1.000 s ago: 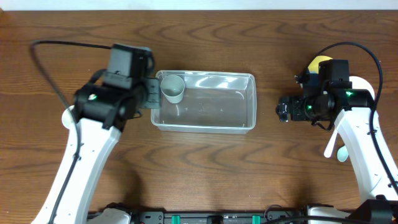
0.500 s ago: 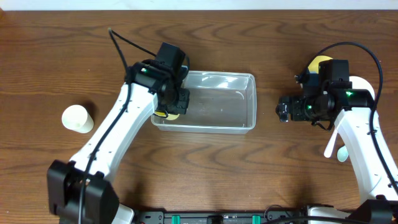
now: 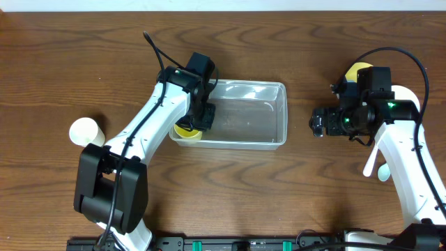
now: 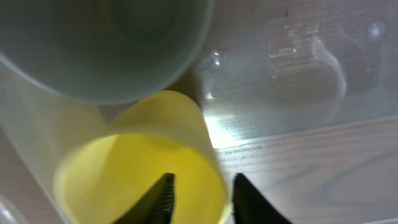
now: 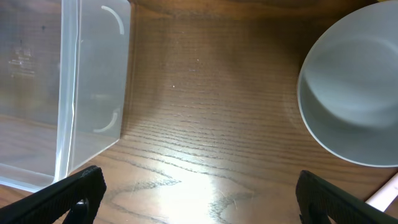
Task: Pack container
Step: 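Place the yellow cup in the container beside the grey cup, then move the left gripper back and grasp the white cup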
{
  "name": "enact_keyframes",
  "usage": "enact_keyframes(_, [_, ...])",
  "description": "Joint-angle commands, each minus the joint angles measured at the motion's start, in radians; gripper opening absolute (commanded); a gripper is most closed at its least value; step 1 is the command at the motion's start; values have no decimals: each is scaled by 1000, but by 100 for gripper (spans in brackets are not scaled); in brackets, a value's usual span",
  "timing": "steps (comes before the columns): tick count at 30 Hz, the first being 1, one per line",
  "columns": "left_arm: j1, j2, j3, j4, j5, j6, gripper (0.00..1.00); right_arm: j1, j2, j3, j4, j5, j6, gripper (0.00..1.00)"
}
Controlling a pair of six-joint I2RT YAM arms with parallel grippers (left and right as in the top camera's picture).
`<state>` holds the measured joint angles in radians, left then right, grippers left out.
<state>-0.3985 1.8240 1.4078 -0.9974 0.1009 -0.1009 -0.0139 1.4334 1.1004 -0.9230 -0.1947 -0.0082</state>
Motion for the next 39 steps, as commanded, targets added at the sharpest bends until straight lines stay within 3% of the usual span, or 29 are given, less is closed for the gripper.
enact_keyframes(1, [0, -1, 2, -5, -39, 4, 36, -6, 3, 20, -2, -11, 11, 99])
enact_keyframes(10, [1, -55, 55, -17, -43, 4, 39, -6, 3, 20, -2, -11, 11, 99])
enact_keyframes(13, [1, -122, 109, -35, -113, 3, 40, -6, 3, 20, -2, -11, 11, 99])
enact_keyframes(17, [27, -243, 165, -41, -247, 3, 56, -6, 3, 20, -1, -11, 10, 99])
enact_keyframes(23, [254, -372, 172, -54, -315, -84, 63, -6, 3, 20, -1, -11, 11, 99])
enact_keyframes(30, [568, -340, 138, -72, -272, -150, 64, -6, 3, 20, -1, -12, 11, 99])
enact_keyframes(34, [657, -277, 106, -72, -266, -167, 64, -6, 3, 20, -1, -12, 11, 99])
enact_keyframes(39, [678, -158, 82, -72, -266, -167, 64, -6, 3, 20, -1, -12, 11, 99])
